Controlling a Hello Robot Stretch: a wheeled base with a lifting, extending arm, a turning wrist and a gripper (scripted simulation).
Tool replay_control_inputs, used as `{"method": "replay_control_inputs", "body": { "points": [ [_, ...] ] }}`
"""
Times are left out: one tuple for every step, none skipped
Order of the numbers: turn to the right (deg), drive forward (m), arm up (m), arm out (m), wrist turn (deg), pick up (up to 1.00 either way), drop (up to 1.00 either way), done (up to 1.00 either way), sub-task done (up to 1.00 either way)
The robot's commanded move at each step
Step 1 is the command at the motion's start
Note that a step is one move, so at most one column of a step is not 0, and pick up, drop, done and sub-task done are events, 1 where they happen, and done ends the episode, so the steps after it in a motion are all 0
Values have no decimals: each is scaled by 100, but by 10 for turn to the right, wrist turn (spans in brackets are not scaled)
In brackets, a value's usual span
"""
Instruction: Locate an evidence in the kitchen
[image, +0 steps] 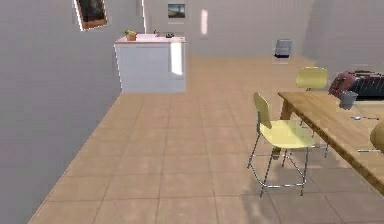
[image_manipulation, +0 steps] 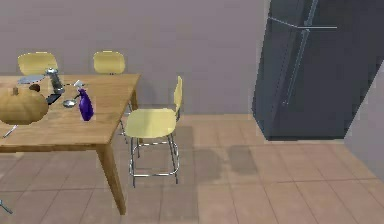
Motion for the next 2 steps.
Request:
{"method": "replay_control_inputs", "body": {
  "points": [
    [-30, 0, 0, 0, 0, 0, 0, 0, 0],
    [0, 100, 0, 0, 0, 0, 0, 0, 0]
  ]
}}
